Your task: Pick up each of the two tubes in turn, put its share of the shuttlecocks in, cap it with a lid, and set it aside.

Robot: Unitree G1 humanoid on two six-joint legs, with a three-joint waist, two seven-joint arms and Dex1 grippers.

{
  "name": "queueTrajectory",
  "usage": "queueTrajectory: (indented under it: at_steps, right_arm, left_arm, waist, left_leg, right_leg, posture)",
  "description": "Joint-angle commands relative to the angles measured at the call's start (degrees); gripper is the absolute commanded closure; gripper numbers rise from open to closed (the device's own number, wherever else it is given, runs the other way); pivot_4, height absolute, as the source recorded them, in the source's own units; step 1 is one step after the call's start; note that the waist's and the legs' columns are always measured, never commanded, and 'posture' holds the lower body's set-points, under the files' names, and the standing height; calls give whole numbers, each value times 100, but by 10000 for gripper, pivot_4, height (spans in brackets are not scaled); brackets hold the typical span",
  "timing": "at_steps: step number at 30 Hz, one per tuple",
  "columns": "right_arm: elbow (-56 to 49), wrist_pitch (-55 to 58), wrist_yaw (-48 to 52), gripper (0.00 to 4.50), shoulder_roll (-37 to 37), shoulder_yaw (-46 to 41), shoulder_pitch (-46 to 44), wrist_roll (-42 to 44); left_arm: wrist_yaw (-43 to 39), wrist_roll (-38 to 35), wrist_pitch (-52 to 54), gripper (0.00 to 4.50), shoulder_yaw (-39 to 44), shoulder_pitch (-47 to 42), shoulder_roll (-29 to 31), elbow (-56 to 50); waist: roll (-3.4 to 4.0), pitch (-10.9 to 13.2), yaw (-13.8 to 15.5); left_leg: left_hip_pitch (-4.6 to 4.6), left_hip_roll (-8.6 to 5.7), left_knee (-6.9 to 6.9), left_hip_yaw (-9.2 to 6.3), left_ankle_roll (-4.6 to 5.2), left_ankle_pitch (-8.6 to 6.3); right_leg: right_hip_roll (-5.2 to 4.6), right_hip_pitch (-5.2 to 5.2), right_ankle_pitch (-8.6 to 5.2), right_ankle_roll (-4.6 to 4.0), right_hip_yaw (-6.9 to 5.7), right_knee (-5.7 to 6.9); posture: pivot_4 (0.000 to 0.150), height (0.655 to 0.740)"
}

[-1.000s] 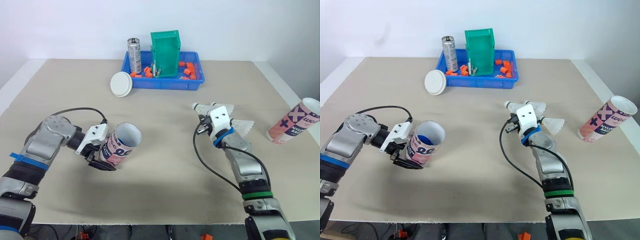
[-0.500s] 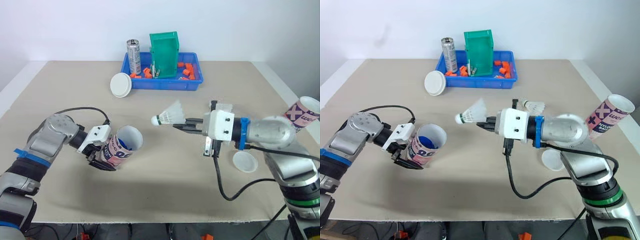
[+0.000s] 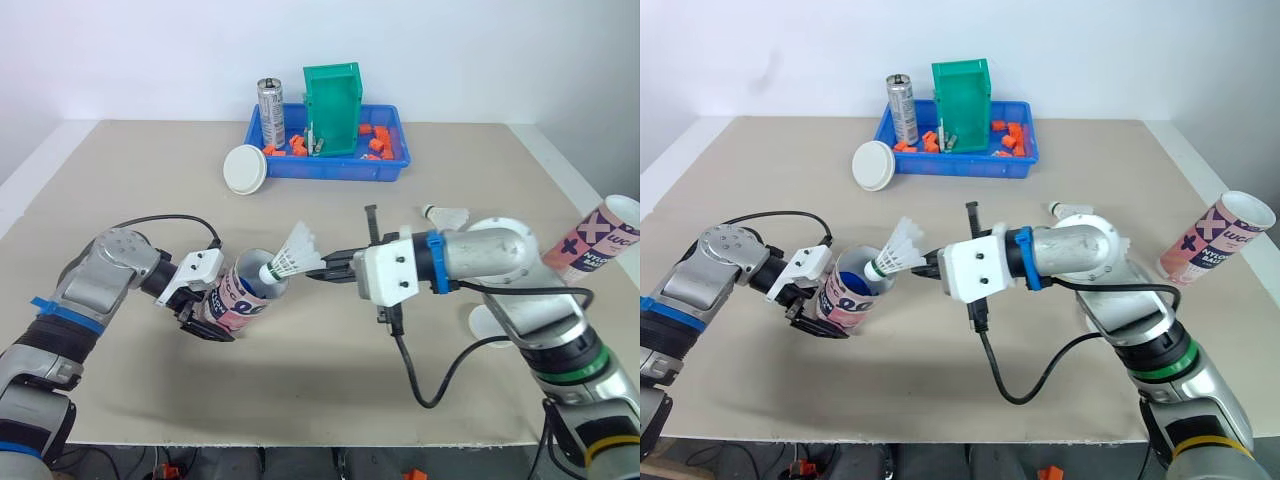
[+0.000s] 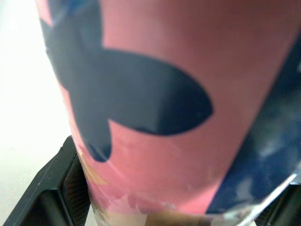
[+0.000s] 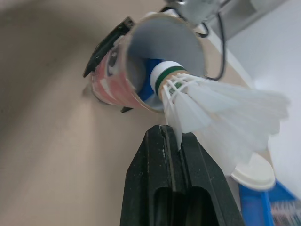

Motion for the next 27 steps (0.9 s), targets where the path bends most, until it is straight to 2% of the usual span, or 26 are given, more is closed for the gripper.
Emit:
queueTrajectory:
  at_steps: [1,2,4,6,9,13,15,17,21,24,27]
  right_arm:
    - [-15,-97,152,44713,91,-23,-275,19]
    - [-41,-67,251,38349,88,-30,-308,92]
    - [-100,18,327,31074,104,-117,-360,219]
    - [-241,198,363,20410,62,-323,-339,495]
    - [-527,939,161,20410,-154,-1117,-66,1286]
    - [-558,1508,-277,20410,-559,-2124,555,1519]
    - [-501,1695,-596,20410,-716,-2643,1044,1444]
    - [-197,1680,-1156,20410,-806,-3206,1780,977]
    - [97,1771,-1867,20410,-587,-4252,2961,800]
    - [465,1624,-2173,20410,-511,-4539,3368,688]
    - [924,1474,-2367,20410,-428,-4687,3683,599]
  left_arm:
    - [-6,38,43,5468,-91,67,-96,-42]
    - [-6,49,39,5468,-90,72,-111,-38]
    - [-6,68,37,5468,-87,83,-135,-29]
    - [-6,64,59,5468,-77,109,-143,-55]
    - [-6,55,114,5468,-38,184,-176,-108]
    - [-6,50,195,5468,54,310,-168,-238]
    - [-5,59,228,5468,104,382,-163,-295]
    - [-3,67,259,5468,156,461,-153,-348]
    - [-5,90,290,5468,209,490,-146,-369]
    - [-6,99,307,5468,226,461,-167,-360]
    - [-6,121,294,5468,244,443,-189,-336]
  waist:
    - [0,0,7]
    - [0,0,10]
    - [0,0,12]
    - [0,0,14]
    - [0,0,44]
    - [-4,-3,78]
    - [-3,-3,78]
    - [1,-5,81]
    - [-11,-15,135]
    - [19,-18,100]
    - [17,-18,71]
  left_leg:
    - [0,0,0,0,0,0]
    - [-2,0,0,0,0,0]
    - [-2,-1,0,-1,0,0]
    - [-2,-1,0,-1,0,0]
    - [-5,-1,1,-1,0,0]
    - [-8,-5,5,-6,0,0]
    - [-8,-6,4,-7,-1,-1]
    - [-6,-7,-1,-7,0,-1]
    - [8,-14,-5,-23,-4,-5]
    - [18,-21,-6,-11,-4,-6]
    - [33,-20,-6,-11,-2,-5]
  right_leg:
    - [0,0,0,1,0,0]
    - [-1,0,1,3,0,0]
    - [-2,1,5,11,0,0]
    - [-3,2,4,11,-1,0]
    - [-4,1,4,10,-1,0]
    - [-8,6,2,20,-4,-1]
    - [-10,6,-2,20,-7,-1]
    - [-10,4,0,22,-9,0]
    - [-10,39,-21,27,-18,-3]
    - [-13,41,-19,32,-3,-2]
    - [-11,53,-25,9,-1,-1]
  posture:
    - [1500,7083]
    - [1500,7083]
    - [1500,7083]
    - [1500,7083]
    - [1500,7083]
    - [1500,7083]
    - [1500,7083]
    - [1500,7083]
    - [1500,7083]
    - [1500,7083]
    - [1500,7083]
